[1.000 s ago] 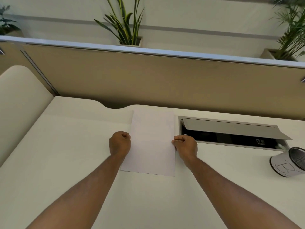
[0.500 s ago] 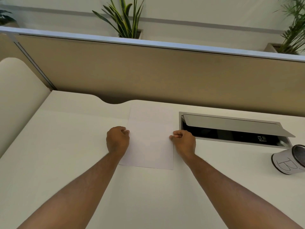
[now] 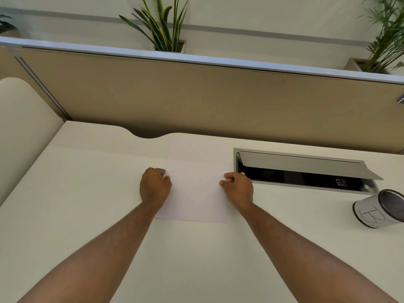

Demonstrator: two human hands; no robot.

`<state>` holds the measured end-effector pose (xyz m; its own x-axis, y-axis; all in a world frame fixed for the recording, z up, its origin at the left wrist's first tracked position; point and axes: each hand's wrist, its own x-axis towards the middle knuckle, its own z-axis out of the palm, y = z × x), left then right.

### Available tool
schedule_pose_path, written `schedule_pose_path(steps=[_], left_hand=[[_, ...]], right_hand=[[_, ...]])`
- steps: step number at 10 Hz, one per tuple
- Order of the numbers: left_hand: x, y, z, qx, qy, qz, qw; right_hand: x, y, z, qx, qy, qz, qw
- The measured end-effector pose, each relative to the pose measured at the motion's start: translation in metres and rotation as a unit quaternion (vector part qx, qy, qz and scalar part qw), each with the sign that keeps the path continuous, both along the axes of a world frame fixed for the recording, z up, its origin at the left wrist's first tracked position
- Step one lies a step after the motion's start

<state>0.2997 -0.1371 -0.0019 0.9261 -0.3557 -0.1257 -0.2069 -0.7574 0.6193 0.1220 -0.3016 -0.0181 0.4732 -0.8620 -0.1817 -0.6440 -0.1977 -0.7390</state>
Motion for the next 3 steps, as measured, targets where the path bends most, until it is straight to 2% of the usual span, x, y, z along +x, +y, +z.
schedule_pose_path(steps=[1, 3], left_hand=[[0.0, 0.002, 0.001, -0.004, 0.007, -0.021, 1.0], [-0.018, 0.015, 0.018, 0.068, 0.047, -0.074, 0.994]], right_hand=[[-0.001, -0.001, 0.004, 0.015, 0.002, 0.008, 1.0], [-0.023, 0.003, 0.023, 0.069, 0.039, 0.039, 0.996]])
